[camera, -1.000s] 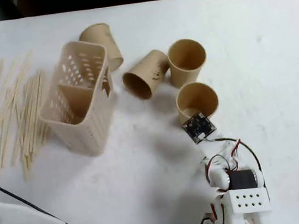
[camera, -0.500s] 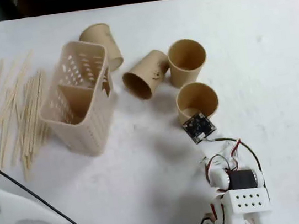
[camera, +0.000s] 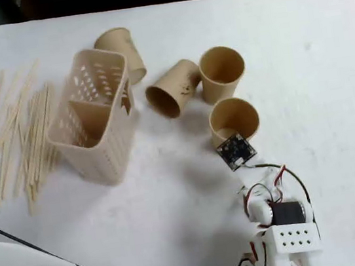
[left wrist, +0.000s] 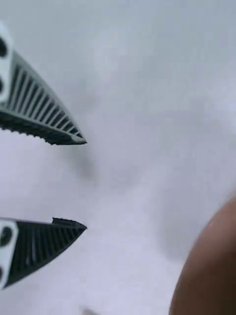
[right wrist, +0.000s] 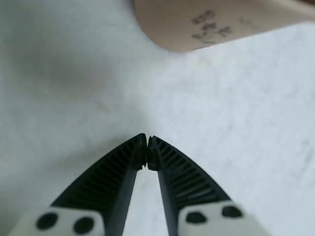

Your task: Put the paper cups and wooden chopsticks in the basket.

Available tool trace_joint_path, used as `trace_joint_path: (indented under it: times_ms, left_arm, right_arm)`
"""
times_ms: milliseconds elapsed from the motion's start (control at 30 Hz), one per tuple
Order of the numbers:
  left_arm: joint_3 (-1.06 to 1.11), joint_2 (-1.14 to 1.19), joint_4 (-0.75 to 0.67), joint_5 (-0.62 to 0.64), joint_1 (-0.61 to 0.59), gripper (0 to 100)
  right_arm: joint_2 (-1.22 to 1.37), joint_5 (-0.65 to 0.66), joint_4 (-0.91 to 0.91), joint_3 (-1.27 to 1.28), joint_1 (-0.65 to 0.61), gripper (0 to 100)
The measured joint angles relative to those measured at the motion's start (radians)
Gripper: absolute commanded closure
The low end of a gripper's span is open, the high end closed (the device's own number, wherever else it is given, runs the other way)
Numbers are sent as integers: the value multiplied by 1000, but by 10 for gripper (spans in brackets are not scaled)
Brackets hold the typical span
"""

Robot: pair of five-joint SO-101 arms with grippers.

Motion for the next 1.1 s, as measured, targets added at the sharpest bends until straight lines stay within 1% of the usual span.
trace_joint_path:
  times_ms: [67, 167, 300, 433, 633, 733, 867, 967, 1100]
  left_arm:
    - [-54, -34, 26, 2, -2, 747]
    - [-98, -115, 37, 57, 0, 747]
    - [-69, -258, 37, 87, 12, 747]
    - [107, -454, 37, 107, 68, 747]
    - [511, -835, 20, 114, 190, 748]
    - [732, -1019, -91, 176, 224, 748]
    - [1034, -1186, -334, 275, 221, 748]
    - [1241, -1247, -534, 278, 226, 743]
    - [1522, -1281, -818, 227, 221, 671]
  right_arm:
    - [0, 0, 0, 0, 0, 980]
    - [0, 0, 0, 0, 0, 980]
    - [0, 0, 0, 0, 0, 980]
    - [0, 0, 0, 0, 0, 980]
    - [0, 0, 0, 0, 0, 980]
    - [0, 0, 0, 0, 0, 980]
    - [0, 0, 0, 0, 0, 980]
    - [0, 0, 0, 0, -2, 980]
    - [0, 0, 0, 0, -2, 980]
